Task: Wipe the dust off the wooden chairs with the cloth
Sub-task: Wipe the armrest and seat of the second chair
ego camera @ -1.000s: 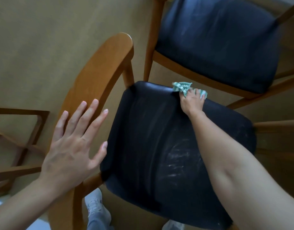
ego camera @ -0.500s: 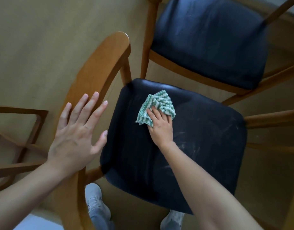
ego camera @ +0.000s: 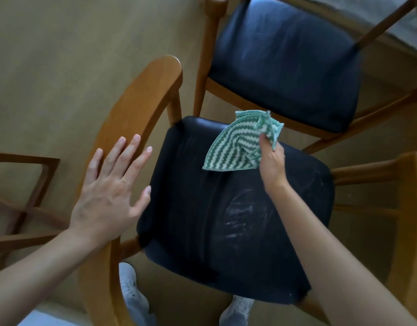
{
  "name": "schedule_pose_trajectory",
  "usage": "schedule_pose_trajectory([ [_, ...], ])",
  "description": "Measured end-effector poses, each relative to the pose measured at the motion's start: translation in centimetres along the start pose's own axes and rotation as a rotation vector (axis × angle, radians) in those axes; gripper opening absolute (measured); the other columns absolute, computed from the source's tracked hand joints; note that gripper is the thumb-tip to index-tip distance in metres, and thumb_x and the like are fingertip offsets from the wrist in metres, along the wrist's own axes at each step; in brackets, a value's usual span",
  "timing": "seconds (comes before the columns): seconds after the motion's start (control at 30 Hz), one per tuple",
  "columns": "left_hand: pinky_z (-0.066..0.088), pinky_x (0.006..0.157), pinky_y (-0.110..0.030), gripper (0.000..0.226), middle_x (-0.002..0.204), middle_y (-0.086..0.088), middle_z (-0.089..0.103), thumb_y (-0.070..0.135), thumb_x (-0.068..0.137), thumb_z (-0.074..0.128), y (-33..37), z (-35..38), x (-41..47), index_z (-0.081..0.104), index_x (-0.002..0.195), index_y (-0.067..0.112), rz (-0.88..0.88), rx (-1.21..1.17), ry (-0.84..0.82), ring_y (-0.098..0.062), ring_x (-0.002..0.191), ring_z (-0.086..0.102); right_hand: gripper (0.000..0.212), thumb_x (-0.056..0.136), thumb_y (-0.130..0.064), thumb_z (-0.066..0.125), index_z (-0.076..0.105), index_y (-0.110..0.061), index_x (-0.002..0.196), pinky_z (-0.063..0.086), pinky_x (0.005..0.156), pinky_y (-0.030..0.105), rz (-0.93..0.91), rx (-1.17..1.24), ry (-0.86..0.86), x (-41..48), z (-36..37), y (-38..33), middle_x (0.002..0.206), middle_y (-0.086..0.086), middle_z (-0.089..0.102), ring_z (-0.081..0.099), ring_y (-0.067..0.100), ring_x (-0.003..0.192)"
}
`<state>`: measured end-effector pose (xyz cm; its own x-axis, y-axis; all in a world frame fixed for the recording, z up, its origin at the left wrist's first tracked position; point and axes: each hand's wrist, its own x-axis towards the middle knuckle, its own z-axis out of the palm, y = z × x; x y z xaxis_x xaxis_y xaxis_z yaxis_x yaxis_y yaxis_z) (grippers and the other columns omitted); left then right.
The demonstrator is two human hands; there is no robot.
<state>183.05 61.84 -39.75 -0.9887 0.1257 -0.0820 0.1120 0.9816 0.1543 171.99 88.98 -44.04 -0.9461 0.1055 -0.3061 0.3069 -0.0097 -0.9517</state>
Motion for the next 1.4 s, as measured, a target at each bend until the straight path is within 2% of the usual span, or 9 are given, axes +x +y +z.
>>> schedule_pose_trajectory([
  [0.1,0.013,0.115,-0.049,0.066,0.155,-0.006,0.021,0.047,0.087,0.031,0.0,0.1,0.0,0.029,0.147,0.019,-0.003,0.0,-0.004,-0.022,0.144,0.014,0.019,0.1,-0.03,0.042,0.057,-0.02,0.109,0.053,0.086,0.032,0.046,-0.144,0.014,1.4,-1.5,0.5,0.101,-0.007,0.066,0.064,0.011,0.097],
  [0.23,0.012,0.115,-0.048,0.066,0.155,-0.005,0.021,0.047,0.087,0.031,0.0,0.1,0.0,0.028,0.147,0.02,-0.007,-0.003,-0.002,-0.022,0.144,0.014,0.041,0.099,-0.04,0.04,0.049,-0.015,0.131,0.043,0.096,0.042,0.066,-0.83,-0.129,3.1,-2.7,4.3,0.13,0.004,0.056,0.052,0.027,0.12],
  [0.3,0.012,0.115,-0.048,0.066,0.155,-0.005,0.021,0.046,0.087,0.032,0.0,0.1,0.0,0.028,0.147,0.02,-0.006,-0.006,-0.001,-0.021,0.144,0.014,0.062,0.098,-0.047,0.038,0.02,-0.02,0.15,0.016,0.114,0.044,0.045,-1.217,-0.362,2.9,-2.8,6.6,0.157,0.003,0.017,0.015,0.025,0.144],
  [0.43,0.011,0.115,-0.047,0.066,0.156,-0.005,0.019,0.046,0.087,0.033,0.0,0.2,0.0,0.029,0.147,0.02,-0.002,-0.011,0.006,-0.021,0.145,0.013,0.098,0.084,-0.066,0.048,-0.018,-0.032,0.147,-0.014,0.113,0.045,-0.017,-1.486,-0.496,2.1,-2.8,9.3,0.152,-0.002,-0.031,-0.029,0.024,0.14],
  [0.6,0.009,0.115,-0.046,0.065,0.155,-0.006,0.02,0.045,0.087,0.033,-0.1,0.2,0.1,0.03,0.146,0.019,0.004,-0.005,0.011,-0.022,0.144,0.013,0.083,0.091,-0.058,0.042,-0.018,-0.036,0.144,-0.002,0.118,0.042,-0.208,-1.586,-0.439,2.6,-4.5,9.9,0.153,-0.009,-0.02,-0.014,0.02,0.145],
  [0.7,0.005,0.116,-0.042,0.065,0.155,-0.007,0.02,0.045,0.087,0.033,-0.1,0.2,0.1,0.03,0.146,0.018,0.006,0.0,0.009,-0.022,0.144,0.013,0.07,0.094,-0.02,0.054,0.012,-0.031,0.149,0.015,0.116,0.042,-0.402,-1.569,-0.348,2.8,-5.1,10.1,0.157,-0.002,0.014,0.013,0.024,0.146],
  [0.9,0.004,0.116,-0.041,0.065,0.156,-0.006,0.019,0.045,0.087,0.034,-0.1,0.1,0.1,0.029,0.146,0.018,0.007,0.001,0.009,-0.022,0.145,0.013,0.049,0.09,0.003,0.051,0.048,-0.013,0.137,0.026,0.111,0.036,-0.326,-0.931,-0.059,6.6,-3.4,6.3,0.145,0.009,0.043,0.036,0.028,0.136],
  [1.2,0.006,0.116,-0.042,0.064,0.155,-0.007,0.021,0.043,0.087,0.035,0.0,0.0,0.1,0.031,0.146,0.018,0.011,0.004,0.016,-0.023,0.145,0.014,0.053,0.101,-0.025,0.04,0.022,-0.015,0.15,0.005,0.117,0.034,0.019,-1.182,-0.227,10.5,-1.0,6.4,0.157,0.006,0.02,0.012,0.022,0.145],
  [1.4,0.009,0.115,-0.047,0.064,0.155,-0.007,0.02,0.044,0.088,0.034,0.1,0.1,0.1,0.03,0.146,0.019,0.005,0.018,0.021,-0.024,0.145,0.013,0.051,0.1,-0.017,0.041,0.025,-0.021,0.148,-0.01,0.116,0.034,-0.106,-0.984,-0.15,6.1,1.5,9.0,0.157,-0.006,0.015,-0.002,0.016,0.146],
])
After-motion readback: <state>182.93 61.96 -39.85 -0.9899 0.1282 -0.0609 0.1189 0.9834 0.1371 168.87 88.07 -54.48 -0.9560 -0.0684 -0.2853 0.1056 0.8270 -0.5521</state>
